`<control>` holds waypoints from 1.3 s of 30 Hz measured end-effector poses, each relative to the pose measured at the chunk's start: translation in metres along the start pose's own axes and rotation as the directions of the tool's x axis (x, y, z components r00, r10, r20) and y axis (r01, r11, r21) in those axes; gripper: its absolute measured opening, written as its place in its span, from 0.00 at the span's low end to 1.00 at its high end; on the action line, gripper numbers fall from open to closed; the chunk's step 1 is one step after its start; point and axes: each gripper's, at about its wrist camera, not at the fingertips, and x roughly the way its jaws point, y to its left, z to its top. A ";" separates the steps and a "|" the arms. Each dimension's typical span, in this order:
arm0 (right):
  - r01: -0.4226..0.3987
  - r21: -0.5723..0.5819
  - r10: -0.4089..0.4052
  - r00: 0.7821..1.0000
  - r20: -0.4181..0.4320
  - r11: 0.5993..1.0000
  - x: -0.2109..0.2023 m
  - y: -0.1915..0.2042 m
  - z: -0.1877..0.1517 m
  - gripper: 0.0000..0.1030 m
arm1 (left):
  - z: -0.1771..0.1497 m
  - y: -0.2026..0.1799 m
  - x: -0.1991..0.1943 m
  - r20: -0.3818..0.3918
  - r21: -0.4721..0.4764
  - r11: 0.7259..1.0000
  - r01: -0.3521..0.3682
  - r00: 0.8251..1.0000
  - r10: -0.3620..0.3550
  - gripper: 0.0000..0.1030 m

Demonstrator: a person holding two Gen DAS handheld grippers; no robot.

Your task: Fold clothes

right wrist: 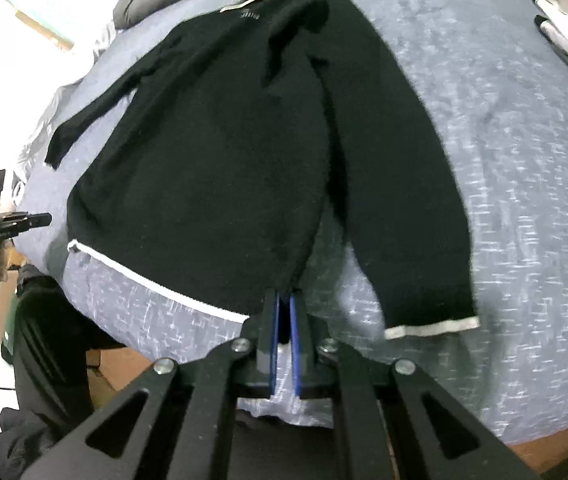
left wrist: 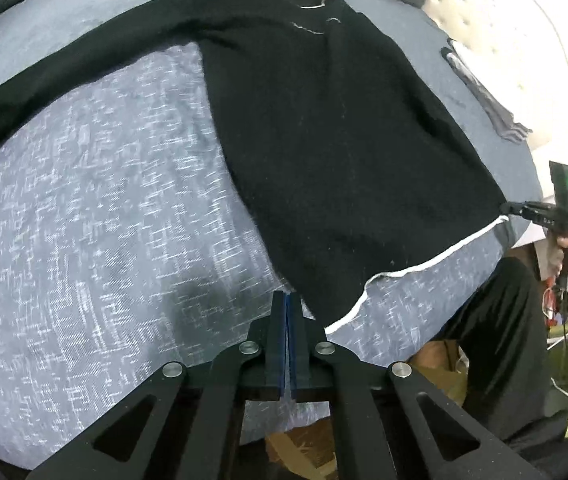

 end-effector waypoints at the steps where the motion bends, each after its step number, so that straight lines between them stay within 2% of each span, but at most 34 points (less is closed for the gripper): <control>1: 0.008 0.004 -0.008 1.000 0.006 1.000 -0.001 -0.003 0.000 0.04 | 0.001 -0.002 0.001 -0.001 0.007 1.000 0.002 1.000 -0.002 0.00; 5: 0.034 0.048 -0.035 0.999 0.003 0.998 0.003 -0.021 -0.001 0.04 | 0.002 -0.009 0.006 -0.008 0.023 1.000 0.010 1.000 -0.010 0.00; 9: 0.027 0.067 -0.024 0.999 -0.040 0.997 0.015 -0.026 -0.004 0.04 | 0.004 -0.019 0.010 -0.020 0.037 0.999 0.014 1.000 -0.013 0.00; 12: 0.039 0.083 -0.039 0.999 0.003 0.996 0.005 -0.025 -0.002 0.07 | 0.004 -0.024 0.009 -0.021 0.042 0.999 0.014 1.000 -0.013 0.01; 13: 0.026 0.082 -0.027 1.000 0.016 0.996 0.002 -0.023 -0.001 0.12 | 0.004 -0.024 0.009 -0.020 0.040 0.999 0.011 1.000 -0.010 0.01; 14: 0.009 0.080 -0.011 1.000 0.026 0.997 -0.002 -0.020 0.000 0.28 | 0.005 -0.024 0.007 -0.018 0.039 0.999 0.008 1.000 -0.007 0.01; 16: -0.025 0.076 0.022 0.999 0.047 0.997 -0.009 -0.016 0.003 0.50 | 0.007 -0.024 0.005 -0.014 0.034 0.999 0.001 1.000 -0.001 0.01; 21: -0.018 0.014 0.018 1.000 0.004 1.000 0.008 0.001 0.011 0.51 | 0.011 -0.024 -0.002 0.006 0.023 1.000 -0.003 1.000 0.003 0.02; 25: 0.018 -0.020 -0.019 1.000 -0.023 1.000 0.029 0.011 0.014 0.51 | 0.013 -0.027 -0.007 0.014 0.027 0.999 -0.017 1.000 0.017 0.11; 27: 0.072 -0.050 -0.074 0.996 -0.051 0.996 0.042 0.014 0.015 0.50 | 0.013 -0.028 -0.009 0.016 0.028 0.999 -0.021 1.000 0.020 0.11; 29: 0.100 -0.060 -0.104 0.993 -0.058 0.993 0.048 0.013 0.016 0.24 | 0.013 -0.028 -0.011 0.018 0.028 0.999 -0.022 1.000 0.022 0.12; 31: 0.109 -0.061 -0.113 0.992 -0.059 0.992 0.050 0.011 0.016 0.07 | 0.014 -0.027 -0.011 0.018 0.027 0.999 -0.025 1.000 0.025 0.12; 33: 0.109 -0.065 -0.112 0.992 -0.052 0.992 0.048 0.009 0.014 0.03 | 0.014 -0.025 -0.010 0.015 0.021 0.999 -0.032 0.999 0.031 0.12; 39: 0.070 -0.052 -0.069 0.997 0.028 0.996 0.018 -0.001 0.008 0.02 | 0.014 -0.026 -0.004 0.002 0.016 0.999 -0.036 0.999 0.036 0.12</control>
